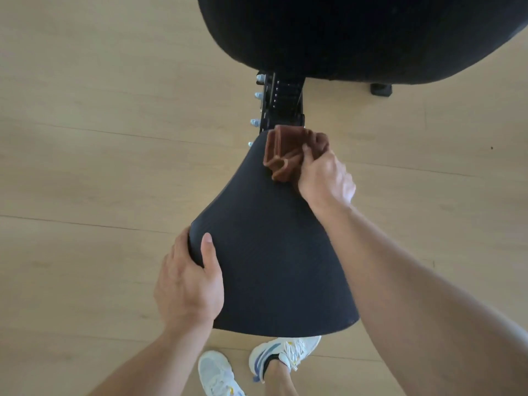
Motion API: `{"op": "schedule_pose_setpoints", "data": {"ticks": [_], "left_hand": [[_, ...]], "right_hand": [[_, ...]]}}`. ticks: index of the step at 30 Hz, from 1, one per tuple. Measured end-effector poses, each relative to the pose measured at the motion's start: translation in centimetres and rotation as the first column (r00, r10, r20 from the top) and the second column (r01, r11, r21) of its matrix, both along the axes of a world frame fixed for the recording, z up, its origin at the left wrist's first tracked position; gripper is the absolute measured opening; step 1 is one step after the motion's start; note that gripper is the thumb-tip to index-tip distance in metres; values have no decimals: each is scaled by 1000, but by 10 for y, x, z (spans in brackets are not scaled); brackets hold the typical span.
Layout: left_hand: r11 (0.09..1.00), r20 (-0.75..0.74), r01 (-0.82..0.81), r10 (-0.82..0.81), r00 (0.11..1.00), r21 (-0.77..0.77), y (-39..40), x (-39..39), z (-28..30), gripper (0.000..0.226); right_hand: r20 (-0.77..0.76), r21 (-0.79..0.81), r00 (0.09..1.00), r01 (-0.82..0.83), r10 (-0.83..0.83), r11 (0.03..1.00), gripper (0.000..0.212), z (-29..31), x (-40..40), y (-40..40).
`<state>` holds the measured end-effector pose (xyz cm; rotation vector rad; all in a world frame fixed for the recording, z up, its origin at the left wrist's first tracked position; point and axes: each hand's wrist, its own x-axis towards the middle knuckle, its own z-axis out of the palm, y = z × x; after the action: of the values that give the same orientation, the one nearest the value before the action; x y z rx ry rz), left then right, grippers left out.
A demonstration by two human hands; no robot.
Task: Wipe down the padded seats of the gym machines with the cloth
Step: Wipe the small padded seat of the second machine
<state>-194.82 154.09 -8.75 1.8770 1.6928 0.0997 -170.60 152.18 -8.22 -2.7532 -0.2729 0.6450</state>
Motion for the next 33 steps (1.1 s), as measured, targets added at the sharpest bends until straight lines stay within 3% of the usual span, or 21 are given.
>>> {"op": "schedule_pose_setpoints", "data": {"ticks": [6, 8, 13, 17, 20, 27, 33], "left_hand": [[1000, -20, -15, 15, 1000, -1, 2, 1, -3, 55], [1000, -32, -15, 14, 999, -15, 1, 2, 0, 54], [999, -26, -18, 17, 1000, -33, 1, 2, 4, 58], [999, -8, -17, 16, 1000, -40, 2, 0, 1, 59], [999, 9, -24, 24, 1000, -40, 2, -1, 0, 59], [999, 2, -39, 39, 999, -34, 3, 1, -3, 53], [999, 16, -44, 44, 999, 21, 1, 1, -4, 58]], "right_hand": [[49, 92, 976, -217, 213, 972, 43, -9, 19, 44], [82, 76, 938, -343, 337, 936, 36, 1, 16, 18], [70, -48, 904, -420, 422, 906, 69, 27, -43, -89], [115, -9, 864, -492, 490, 870, 65, 12, -93, -149], [96, -66, 867, -485, 490, 872, 63, 8, -93, -123], [130, -36, 798, -590, 589, 807, 65, -10, -39, 6], [143, -79, 628, -763, 765, 641, 54, 9, -26, 63]]}}
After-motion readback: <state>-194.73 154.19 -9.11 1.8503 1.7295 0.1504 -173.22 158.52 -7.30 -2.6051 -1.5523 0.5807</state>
